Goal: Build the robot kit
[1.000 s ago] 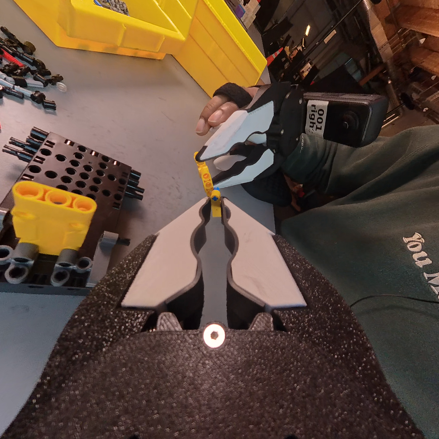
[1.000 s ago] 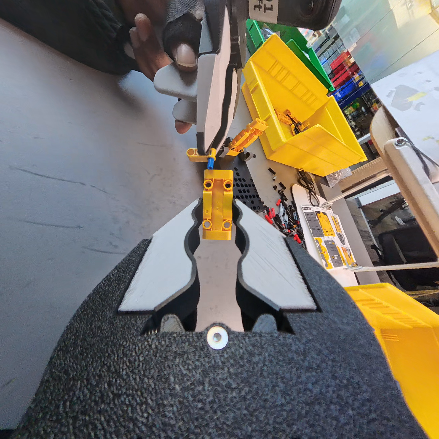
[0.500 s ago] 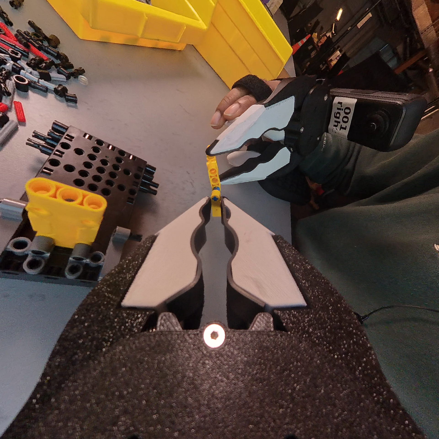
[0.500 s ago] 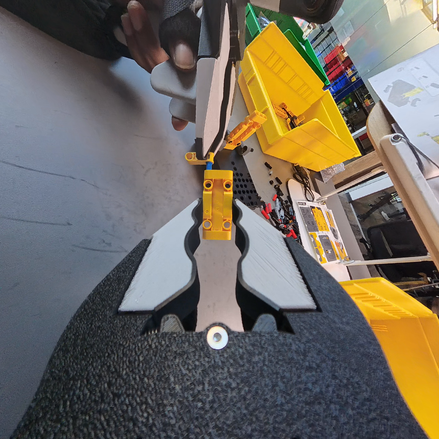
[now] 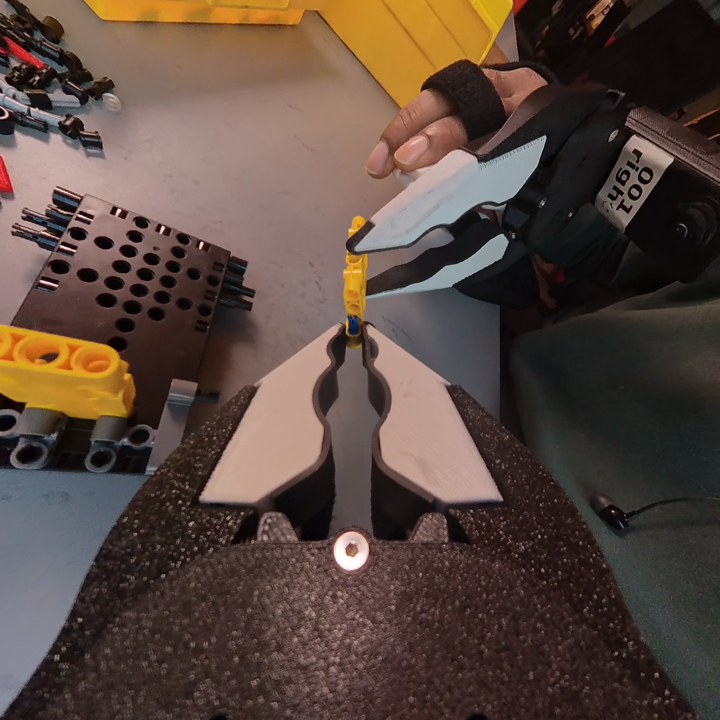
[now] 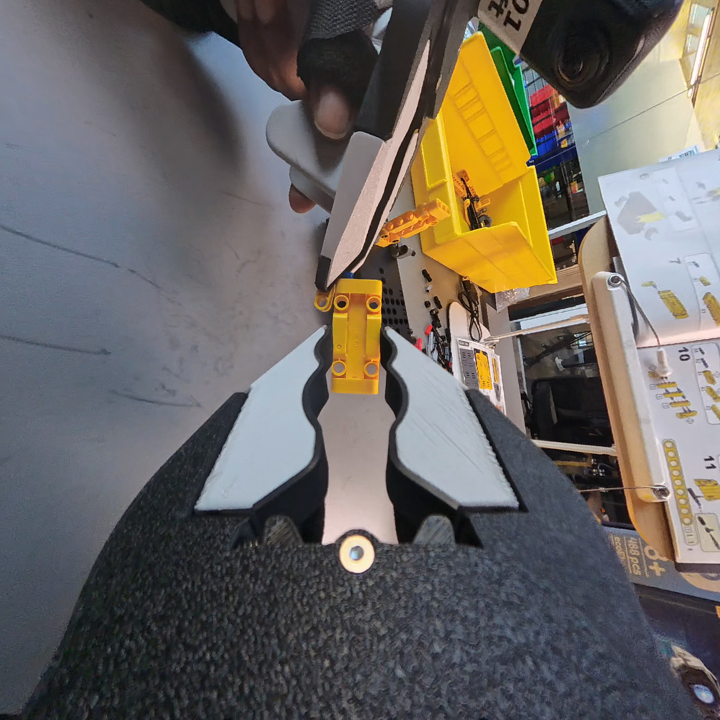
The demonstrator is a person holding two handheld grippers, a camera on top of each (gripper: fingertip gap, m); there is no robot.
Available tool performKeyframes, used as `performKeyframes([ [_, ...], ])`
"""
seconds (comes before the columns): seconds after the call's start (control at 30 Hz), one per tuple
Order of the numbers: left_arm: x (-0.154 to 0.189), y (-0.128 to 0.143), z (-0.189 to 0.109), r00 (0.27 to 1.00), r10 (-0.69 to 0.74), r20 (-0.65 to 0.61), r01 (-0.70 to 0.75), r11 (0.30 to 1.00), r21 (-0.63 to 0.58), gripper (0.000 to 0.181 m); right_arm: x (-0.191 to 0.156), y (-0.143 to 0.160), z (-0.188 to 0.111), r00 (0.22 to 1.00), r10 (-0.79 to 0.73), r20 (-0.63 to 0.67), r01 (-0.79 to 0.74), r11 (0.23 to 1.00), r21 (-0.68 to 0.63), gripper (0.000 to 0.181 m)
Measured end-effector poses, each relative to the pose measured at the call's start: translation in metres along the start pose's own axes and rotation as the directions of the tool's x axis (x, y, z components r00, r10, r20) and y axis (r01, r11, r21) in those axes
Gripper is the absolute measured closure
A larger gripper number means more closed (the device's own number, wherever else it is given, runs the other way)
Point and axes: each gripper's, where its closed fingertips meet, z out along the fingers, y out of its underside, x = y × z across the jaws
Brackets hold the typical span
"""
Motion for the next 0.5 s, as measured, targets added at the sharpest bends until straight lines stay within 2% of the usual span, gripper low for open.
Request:
performKeyframes([
  [0.2, -0.002, 0.017, 0.011, 0.999, 0.044, 0.033, -0.040, 0.992, -0.117, 0.174, -0.017, 0.016, 0.003, 0.996, -0.015, 0.088, 0.019, 0.999, -0.049, 0.157],
  [0.33, -0.003, 0.023, 0.015, 0.996, 0.079, 0.045, -0.071, 0.982, -0.173, 0.174, -0.030, 0.033, 0.002, 0.986, -0.004, 0.164, 0.025, 0.991, -0.128, 0.157],
  [0.5, 0.000, 0.022, 0.015, 0.995, 0.098, 0.023, -0.092, 0.981, -0.168, 0.174, -0.034, 0.039, 0.000, 0.966, 0.119, 0.228, -0.081, 0.982, -0.171, 0.157],
])
